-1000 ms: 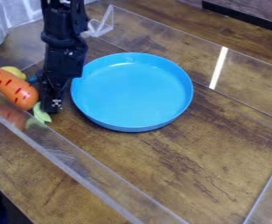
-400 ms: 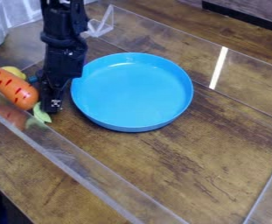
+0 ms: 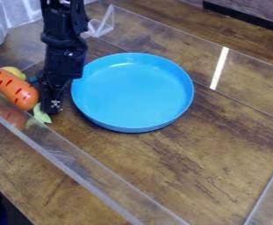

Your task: Remove the carrot from inside the blue tray and put it on the table

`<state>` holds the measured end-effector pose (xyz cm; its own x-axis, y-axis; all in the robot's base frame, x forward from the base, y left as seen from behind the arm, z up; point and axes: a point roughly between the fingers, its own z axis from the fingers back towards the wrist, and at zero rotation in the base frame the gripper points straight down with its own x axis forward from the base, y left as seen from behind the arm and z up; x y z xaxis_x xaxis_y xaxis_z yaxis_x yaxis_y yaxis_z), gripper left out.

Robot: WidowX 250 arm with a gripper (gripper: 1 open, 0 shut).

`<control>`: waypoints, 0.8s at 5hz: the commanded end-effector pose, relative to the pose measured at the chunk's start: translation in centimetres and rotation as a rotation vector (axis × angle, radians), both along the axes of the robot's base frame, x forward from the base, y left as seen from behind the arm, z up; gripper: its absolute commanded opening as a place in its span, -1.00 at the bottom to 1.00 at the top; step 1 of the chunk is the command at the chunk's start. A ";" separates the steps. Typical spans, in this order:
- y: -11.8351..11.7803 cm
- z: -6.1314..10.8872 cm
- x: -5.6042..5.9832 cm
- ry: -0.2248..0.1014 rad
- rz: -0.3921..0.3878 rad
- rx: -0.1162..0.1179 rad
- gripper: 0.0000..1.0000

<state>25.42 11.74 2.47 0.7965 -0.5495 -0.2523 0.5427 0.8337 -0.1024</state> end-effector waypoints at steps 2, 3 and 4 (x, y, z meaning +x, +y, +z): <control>1.0 1.5 -0.3 -0.049 0.030 0.011 -1.00; 1.0 1.5 -0.2 -0.052 0.023 0.010 -1.00; 0.9 1.5 -0.2 -0.054 0.016 0.008 -1.00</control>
<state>25.35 11.59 2.66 0.7884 -0.5674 -0.2376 0.5605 0.8218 -0.1027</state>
